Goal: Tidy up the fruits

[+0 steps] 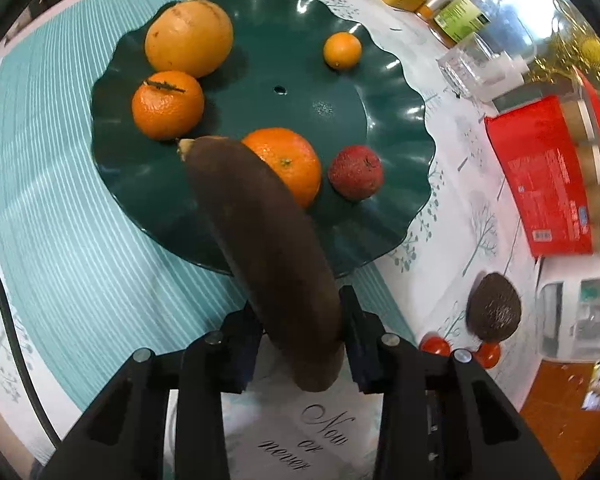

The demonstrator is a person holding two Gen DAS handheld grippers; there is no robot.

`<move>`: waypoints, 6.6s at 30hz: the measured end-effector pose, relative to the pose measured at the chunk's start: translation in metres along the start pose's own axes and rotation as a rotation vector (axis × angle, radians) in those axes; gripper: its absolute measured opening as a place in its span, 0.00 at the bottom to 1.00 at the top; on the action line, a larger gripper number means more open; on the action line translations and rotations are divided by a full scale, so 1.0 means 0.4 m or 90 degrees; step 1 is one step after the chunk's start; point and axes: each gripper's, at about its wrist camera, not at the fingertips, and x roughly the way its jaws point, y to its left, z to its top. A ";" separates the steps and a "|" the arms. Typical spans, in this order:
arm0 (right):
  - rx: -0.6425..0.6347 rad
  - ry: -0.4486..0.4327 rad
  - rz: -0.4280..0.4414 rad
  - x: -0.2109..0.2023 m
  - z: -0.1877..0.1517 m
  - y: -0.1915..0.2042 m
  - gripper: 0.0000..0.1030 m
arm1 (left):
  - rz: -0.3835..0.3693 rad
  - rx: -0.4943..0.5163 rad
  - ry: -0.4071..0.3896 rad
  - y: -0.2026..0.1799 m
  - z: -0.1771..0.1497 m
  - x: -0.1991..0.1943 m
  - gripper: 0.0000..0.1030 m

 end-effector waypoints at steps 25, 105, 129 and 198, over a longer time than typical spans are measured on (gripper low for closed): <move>-0.026 -0.055 0.009 -0.083 0.057 0.156 0.29 | -0.056 0.129 -0.096 0.085 0.044 -0.253 0.31; 0.075 -0.052 -0.044 -0.204 -0.002 0.065 0.56 | -0.100 0.388 -0.053 -0.115 -0.107 -0.237 0.71; 0.027 -0.030 0.005 -0.024 0.019 -0.074 0.56 | -0.086 0.552 0.007 -0.294 -0.158 0.001 0.71; -0.016 -0.084 0.052 -0.100 0.165 0.338 0.31 | -0.106 0.476 -0.097 -0.036 0.114 -0.228 0.25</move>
